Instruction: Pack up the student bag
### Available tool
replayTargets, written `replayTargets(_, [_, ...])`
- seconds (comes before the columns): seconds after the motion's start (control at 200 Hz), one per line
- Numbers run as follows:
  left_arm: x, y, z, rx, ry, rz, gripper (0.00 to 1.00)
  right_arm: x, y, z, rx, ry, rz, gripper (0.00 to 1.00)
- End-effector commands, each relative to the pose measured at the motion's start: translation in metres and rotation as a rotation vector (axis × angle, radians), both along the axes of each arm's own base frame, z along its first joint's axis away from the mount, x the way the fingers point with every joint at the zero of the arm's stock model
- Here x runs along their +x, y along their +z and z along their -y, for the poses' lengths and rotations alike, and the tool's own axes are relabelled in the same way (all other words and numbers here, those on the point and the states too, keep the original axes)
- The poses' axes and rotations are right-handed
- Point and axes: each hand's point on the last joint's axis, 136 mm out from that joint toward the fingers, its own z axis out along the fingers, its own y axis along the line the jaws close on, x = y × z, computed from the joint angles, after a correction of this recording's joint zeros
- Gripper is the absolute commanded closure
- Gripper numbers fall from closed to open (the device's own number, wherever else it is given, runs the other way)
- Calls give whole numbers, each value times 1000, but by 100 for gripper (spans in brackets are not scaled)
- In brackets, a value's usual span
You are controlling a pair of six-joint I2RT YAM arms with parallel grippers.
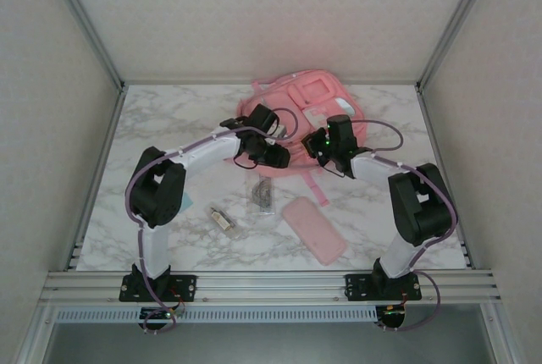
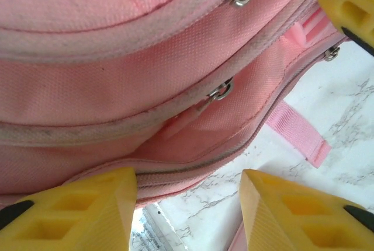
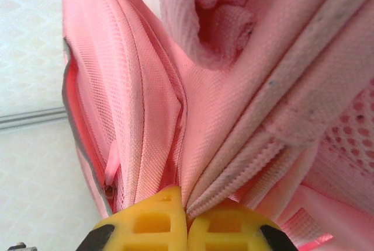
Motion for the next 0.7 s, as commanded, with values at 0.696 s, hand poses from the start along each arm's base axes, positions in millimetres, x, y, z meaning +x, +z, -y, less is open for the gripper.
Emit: replayTargets(0.696, [23,-44,1,336,147,179,68,18,55,-16,92,20,148,100])
